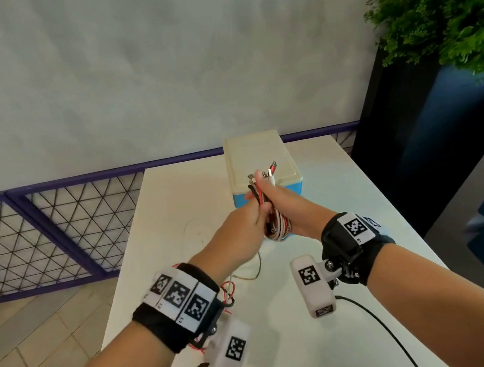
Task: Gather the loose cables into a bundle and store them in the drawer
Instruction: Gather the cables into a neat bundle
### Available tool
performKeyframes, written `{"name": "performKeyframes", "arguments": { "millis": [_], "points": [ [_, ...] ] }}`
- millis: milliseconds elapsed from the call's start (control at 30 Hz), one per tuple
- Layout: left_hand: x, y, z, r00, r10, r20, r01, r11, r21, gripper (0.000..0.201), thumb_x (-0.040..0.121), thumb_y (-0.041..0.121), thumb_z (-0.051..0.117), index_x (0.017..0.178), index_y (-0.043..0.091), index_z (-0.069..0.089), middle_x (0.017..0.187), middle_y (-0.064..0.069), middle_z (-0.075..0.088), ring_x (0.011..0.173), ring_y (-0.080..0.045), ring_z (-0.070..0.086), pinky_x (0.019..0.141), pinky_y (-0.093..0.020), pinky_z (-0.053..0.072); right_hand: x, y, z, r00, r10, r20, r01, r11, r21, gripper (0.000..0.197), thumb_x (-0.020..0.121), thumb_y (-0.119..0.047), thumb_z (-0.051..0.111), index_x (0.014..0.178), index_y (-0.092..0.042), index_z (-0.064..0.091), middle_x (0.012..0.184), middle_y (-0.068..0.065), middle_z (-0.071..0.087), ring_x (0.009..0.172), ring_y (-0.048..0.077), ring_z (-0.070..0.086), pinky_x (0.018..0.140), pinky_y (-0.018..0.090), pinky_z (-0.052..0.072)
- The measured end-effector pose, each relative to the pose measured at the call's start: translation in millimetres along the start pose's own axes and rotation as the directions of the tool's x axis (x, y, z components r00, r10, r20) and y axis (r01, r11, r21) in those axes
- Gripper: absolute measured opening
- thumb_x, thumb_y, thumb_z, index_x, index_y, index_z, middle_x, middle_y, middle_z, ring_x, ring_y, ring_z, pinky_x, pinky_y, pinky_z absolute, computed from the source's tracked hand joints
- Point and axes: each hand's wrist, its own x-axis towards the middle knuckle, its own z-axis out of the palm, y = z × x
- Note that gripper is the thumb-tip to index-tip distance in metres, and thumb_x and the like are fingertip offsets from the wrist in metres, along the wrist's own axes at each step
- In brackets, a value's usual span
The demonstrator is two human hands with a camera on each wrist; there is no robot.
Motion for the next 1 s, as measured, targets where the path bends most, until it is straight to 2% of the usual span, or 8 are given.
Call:
{"name": "performKeyframes", "arguments": {
  "millis": [133, 233, 400, 533, 600, 700, 833, 1000],
  "points": [
    [-1, 8, 5, 1.0, 0.005, -0.011, -0.002, 0.959, 0.284, 0.021, 0.102, 0.03, 0.027, 0.106, 0.016, 0.042, 0.074, 0.002, 0.05, 0.07, -0.019, 0.054, 0.063, -0.036, 0.045, -7, 1, 3, 0.997, 0.056, 0.056, -0.064, 0.985, 0.162, 0.067, 0.068, -0.069, 0.055, 0.105, -0.013, 0.061, 0.046, -0.005, 0.043, 0.048, 0.008, 0.049, 0.056, 0.023, 0.046],
    [-3, 12, 8, 0.997, 0.024, -0.072, 0.017, 0.851, 0.526, 0.02, 0.097, 0.015, 0.039, 0.111, 0.007, 0.05, 0.076, 0.0, 0.052, 0.071, -0.023, 0.055, 0.061, -0.033, 0.037, -10, 1, 4, 0.994, 0.027, 0.102, -0.047, 0.98, 0.196, 0.043, 0.075, -0.048, 0.068, 0.097, -0.012, 0.062, 0.073, 0.006, 0.057, 0.064, 0.014, 0.06, 0.062, 0.027, 0.05],
    [-7, 20, 7, 1.0, -0.001, -0.005, 0.004, 0.755, 0.656, 0.021, 0.092, 0.007, 0.041, 0.107, 0.002, 0.055, 0.098, -0.013, 0.063, 0.09, -0.032, 0.06, 0.066, -0.034, 0.037, -7, 5, 5, 0.991, 0.072, 0.11, -0.094, 0.974, 0.207, 0.018, 0.087, -0.029, 0.066, 0.078, -0.015, 0.06, 0.073, 0.006, 0.057, 0.064, 0.017, 0.058, 0.058, 0.026, 0.048],
    [4, 18, 3, 0.995, -0.084, 0.059, 0.036, 0.825, 0.564, 0.024, 0.096, 0.007, 0.036, 0.113, -0.003, 0.051, 0.087, -0.012, 0.055, 0.092, -0.032, 0.059, 0.066, -0.028, 0.037, 2, 5, 5, 0.999, 0.044, 0.0, -0.044, 0.991, 0.128, 0.019, 0.088, -0.025, 0.062, 0.074, -0.013, 0.055, 0.062, 0.003, 0.052, 0.051, 0.012, 0.055, 0.047, 0.021, 0.046],
    [10, 18, -1, 0.981, -0.133, 0.144, 0.053, 0.889, 0.455, 0.029, 0.099, 0.007, 0.032, 0.119, -0.006, 0.049, 0.074, -0.007, 0.047, 0.084, -0.028, 0.058, 0.054, -0.016, 0.034, 7, 5, 3, 0.993, -0.002, -0.115, 0.005, 1.0, 0.025, 0.017, 0.086, -0.027, 0.063, 0.083, -0.012, 0.057, 0.067, 0.005, 0.057, 0.057, 0.014, 0.059, 0.054, 0.025, 0.049],
    [12, 16, -4, 0.952, -0.178, 0.248, 0.101, 0.95, 0.297, 0.036, 0.103, 0.027, 0.027, 0.107, 0.003, 0.053, 0.086, -0.016, 0.064, 0.066, -0.023, 0.057, 0.063, -0.029, 0.046, 15, 1, -7, 0.969, -0.086, -0.23, 0.071, 0.995, -0.073, 0.022, 0.088, -0.023, 0.059, 0.069, -0.013, 0.055, 0.067, 0.008, 0.055, 0.059, 0.019, 0.054, 0.066, 0.035, 0.047],
    [5, 12, 4, 0.899, -0.201, 0.389, 0.209, 0.978, 0.023, 0.042, 0.103, 0.036, 0.025, 0.078, 0.014, 0.05, 0.065, -0.001, 0.054, 0.048, -0.011, 0.055, 0.068, -0.03, 0.043, 19, -7, -18, 0.97, -0.074, -0.232, 0.106, 0.986, 0.127, 0.022, 0.095, -0.018, 0.055, 0.075, -0.01, 0.052, 0.065, 0.006, 0.058, 0.061, 0.019, 0.06, 0.075, 0.042, 0.056],
    [0, 0, 20, 0.919, -0.101, 0.381, 0.123, 0.992, -0.034, 0.044, 0.103, 0.034, 0.022, 0.068, 0.019, 0.044, 0.06, 0.003, 0.052, 0.045, -0.002, 0.052, 0.059, -0.015, 0.042, 17, -9, -12, 0.991, -0.06, -0.12, 0.104, 0.907, 0.408, 0.016, 0.099, -0.02, 0.052, 0.086, -0.01, 0.053, 0.091, 0.016, 0.074, 0.09, 0.028, 0.073, 0.076, 0.039, 0.06]
  ]
}}
